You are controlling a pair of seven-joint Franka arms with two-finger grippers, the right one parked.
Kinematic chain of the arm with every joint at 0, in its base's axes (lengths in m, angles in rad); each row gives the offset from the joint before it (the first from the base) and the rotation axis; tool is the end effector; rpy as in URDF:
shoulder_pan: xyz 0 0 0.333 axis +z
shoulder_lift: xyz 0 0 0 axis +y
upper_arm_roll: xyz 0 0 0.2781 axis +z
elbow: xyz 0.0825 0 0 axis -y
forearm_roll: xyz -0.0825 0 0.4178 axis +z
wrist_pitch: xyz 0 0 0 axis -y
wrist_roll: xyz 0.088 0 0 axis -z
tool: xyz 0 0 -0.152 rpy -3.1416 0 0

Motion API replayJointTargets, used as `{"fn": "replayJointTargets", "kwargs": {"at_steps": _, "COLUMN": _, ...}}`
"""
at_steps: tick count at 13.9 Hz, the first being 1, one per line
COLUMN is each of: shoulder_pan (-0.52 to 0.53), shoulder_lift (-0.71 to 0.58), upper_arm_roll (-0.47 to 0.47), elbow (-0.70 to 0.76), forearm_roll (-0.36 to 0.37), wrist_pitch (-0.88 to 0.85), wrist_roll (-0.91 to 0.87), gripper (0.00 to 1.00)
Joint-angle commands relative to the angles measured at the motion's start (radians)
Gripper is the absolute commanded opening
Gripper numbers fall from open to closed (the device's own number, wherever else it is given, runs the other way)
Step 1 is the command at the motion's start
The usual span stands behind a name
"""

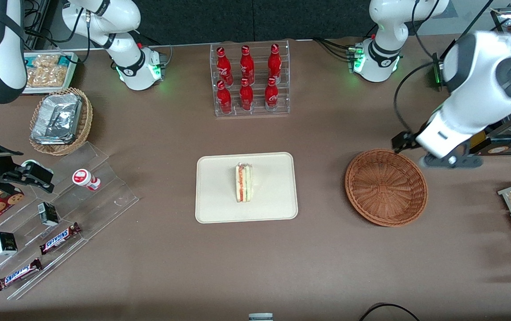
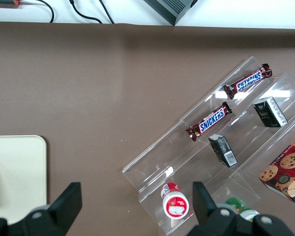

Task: Place sandwich from basket to tray

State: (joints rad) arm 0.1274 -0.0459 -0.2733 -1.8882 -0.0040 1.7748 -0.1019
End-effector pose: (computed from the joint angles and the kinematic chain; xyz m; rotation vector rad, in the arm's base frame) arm 0.5657 -0.0846 0.4234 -3.1221 0.0661 0.1056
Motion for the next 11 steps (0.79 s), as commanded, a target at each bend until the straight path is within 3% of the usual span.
{"fn": "replayJointTargets", "kwargs": {"at_steps": 1, "shoulder_pan": 0.021, "shoulder_lift": -0.046, "upper_arm_roll": -0.007, "elbow": 0.099, "forearm_roll": -0.01, "wrist_pitch": -0.148, "wrist_roll": 0.028, "gripper": 1.0}}
{"fn": "replayJointTargets", "kwargs": {"at_steps": 4, "shoulder_pan": 0.023, "shoulder_lift": -0.04, "upper_arm_roll": -0.007, "elbow": 0.233, "forearm_roll": 0.007, "wrist_pitch": -0.254, "wrist_roll": 0.028, "gripper": 1.0}}
{"fn": "replayJointTargets", "kwargs": {"at_steps": 11, "shoulder_pan": 0.021, "shoulder_lift": -0.04, "upper_arm_roll": -0.009, "elbow": 0.3, "forearm_roll": 0.025, "wrist_pitch": -0.275, "wrist_roll": 0.024, "gripper": 1.0}}
